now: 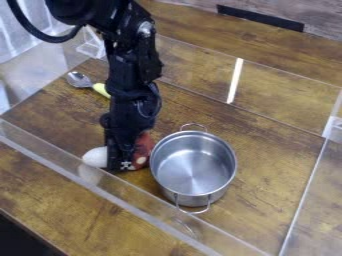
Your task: Put the mushroom in the silver pot
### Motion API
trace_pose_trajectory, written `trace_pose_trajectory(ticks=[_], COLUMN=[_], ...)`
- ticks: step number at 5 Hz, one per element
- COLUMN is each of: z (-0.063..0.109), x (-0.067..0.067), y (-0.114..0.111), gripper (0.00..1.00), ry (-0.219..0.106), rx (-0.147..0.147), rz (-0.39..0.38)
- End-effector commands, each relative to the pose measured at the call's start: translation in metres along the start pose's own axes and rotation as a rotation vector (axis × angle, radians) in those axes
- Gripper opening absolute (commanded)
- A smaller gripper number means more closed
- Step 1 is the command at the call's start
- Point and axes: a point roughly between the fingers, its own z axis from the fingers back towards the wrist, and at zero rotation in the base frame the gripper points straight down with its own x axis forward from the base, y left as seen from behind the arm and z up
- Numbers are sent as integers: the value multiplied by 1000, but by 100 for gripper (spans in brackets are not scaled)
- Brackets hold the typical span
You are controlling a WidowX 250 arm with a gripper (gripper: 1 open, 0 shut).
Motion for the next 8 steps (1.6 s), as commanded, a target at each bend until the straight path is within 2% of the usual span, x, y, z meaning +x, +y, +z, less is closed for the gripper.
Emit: trace_pose_trajectory(ticks=[1,2,4,5,7,8], z=[19,20,13,15,16,13], x=[2,2,12,20,30,23], y=[4,5,14,24,39,36], gripper=[0,0,0,0,0,0], ry=[-55,-67,-88,-100,-104,-100], rx=[71,93,119,131,131,125], rz=[-40,-71,-57,-50,-29,0])
